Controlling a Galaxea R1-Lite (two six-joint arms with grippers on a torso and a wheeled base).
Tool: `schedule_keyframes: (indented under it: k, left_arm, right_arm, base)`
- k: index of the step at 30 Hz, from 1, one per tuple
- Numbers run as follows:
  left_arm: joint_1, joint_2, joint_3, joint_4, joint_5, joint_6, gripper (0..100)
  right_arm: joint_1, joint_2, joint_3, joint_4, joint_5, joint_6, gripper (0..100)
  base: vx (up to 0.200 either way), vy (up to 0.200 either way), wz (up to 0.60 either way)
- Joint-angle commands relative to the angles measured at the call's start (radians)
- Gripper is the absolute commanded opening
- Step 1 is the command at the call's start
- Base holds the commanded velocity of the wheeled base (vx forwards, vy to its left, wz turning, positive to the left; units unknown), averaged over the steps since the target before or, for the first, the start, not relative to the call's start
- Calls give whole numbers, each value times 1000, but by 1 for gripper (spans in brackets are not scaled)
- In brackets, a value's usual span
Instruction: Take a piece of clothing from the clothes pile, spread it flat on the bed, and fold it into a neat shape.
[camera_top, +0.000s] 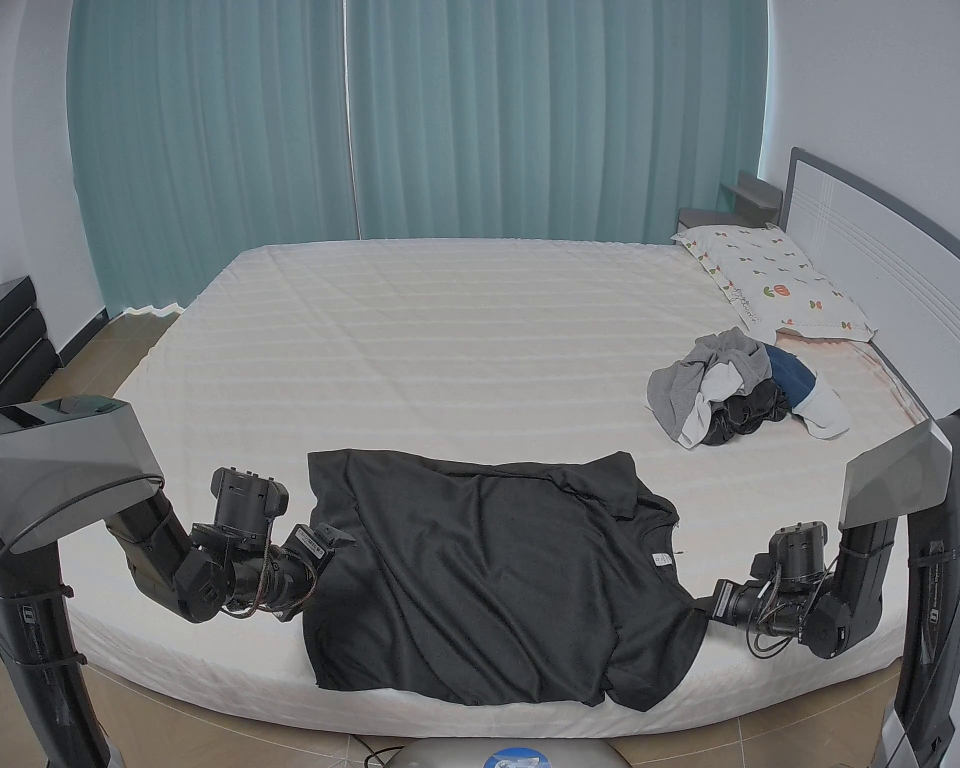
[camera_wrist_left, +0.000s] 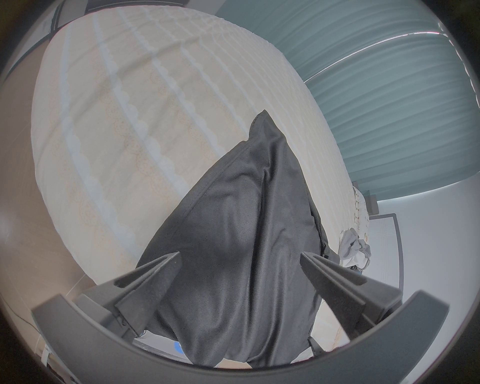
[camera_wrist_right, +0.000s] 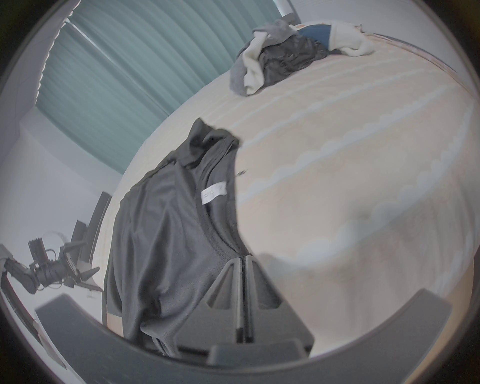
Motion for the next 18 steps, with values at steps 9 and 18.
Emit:
schedule_keyframes:
  k: [9, 18]
  left_arm:
    - [2, 3, -2, -1, 12, -3, 100]
    - [9, 9, -2, -1, 43, 17, 100]
  right_arm:
    - [-191, -38, -73, 93, 46, -71, 0]
    - [-292, -8, -157, 94, 80, -61, 0]
  base:
    - [0, 0, 0]
    - [0, 0, 0]
